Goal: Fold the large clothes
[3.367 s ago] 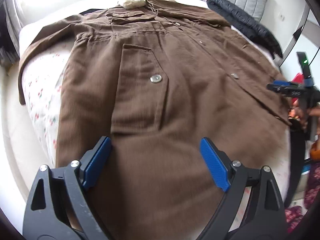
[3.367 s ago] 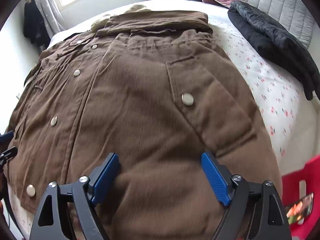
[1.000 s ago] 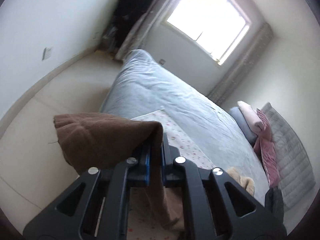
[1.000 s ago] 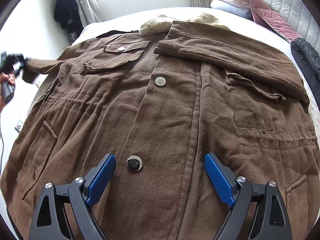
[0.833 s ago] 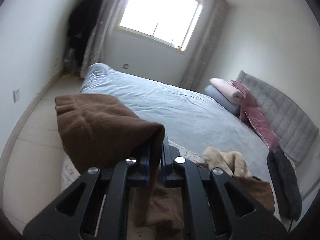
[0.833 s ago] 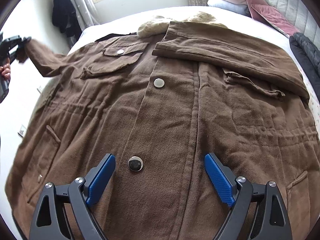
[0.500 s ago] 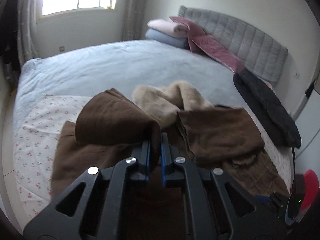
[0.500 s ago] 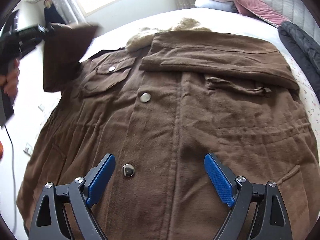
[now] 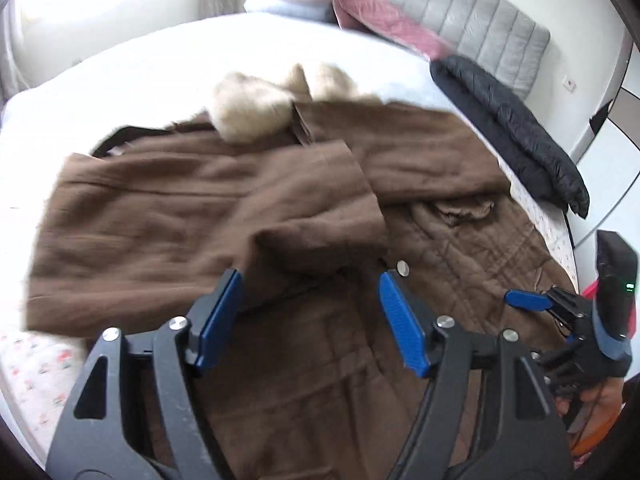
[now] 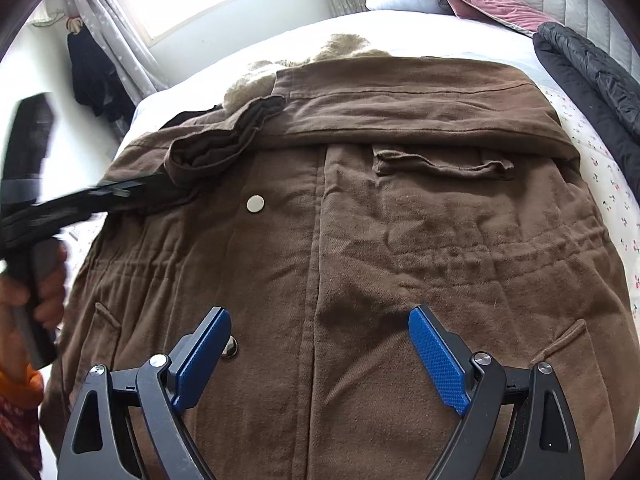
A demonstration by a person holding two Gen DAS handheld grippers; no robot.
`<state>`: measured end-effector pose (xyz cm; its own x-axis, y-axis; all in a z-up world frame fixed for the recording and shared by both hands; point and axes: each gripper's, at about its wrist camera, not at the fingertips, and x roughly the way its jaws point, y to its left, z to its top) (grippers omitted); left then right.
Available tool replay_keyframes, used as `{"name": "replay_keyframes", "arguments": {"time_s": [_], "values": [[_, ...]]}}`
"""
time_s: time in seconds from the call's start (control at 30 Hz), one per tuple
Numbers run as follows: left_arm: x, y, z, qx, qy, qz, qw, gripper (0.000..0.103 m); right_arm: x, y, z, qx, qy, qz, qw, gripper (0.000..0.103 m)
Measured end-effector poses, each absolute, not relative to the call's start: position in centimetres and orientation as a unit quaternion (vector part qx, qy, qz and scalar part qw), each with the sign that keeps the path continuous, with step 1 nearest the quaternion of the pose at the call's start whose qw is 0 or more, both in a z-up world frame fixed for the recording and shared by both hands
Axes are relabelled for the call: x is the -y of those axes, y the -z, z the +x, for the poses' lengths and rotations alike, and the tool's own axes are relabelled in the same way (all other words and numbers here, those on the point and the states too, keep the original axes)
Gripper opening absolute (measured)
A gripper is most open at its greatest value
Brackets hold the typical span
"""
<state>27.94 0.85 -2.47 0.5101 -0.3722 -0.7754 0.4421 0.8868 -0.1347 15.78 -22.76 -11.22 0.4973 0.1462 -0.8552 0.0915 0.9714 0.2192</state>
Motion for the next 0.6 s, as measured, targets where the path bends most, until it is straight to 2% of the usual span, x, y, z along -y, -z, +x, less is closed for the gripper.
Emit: {"name": "replay_keyframes", "arguments": {"time_s": [0.07,0.4,0.6], "values": [[-2.6,1.1,27.3,-0.416,0.209,0.041,0.884,0.082,22.2,11.3,15.9,-0.502,-0.012,0.110,0.858,0.092],[-9.0,1.0,28.7,-0.381,0.083,0.019,0.921,0.083,20.6,11.0,15.1,-0.522,0.002,0.106,0.847,0.092],[-12.0,1.7,29.2,-0.373,0.089,-0.021,0.923,0.083,18.8,10.0,16.0,-0.544,-0.023,0.121,0.830,0.092]]}}
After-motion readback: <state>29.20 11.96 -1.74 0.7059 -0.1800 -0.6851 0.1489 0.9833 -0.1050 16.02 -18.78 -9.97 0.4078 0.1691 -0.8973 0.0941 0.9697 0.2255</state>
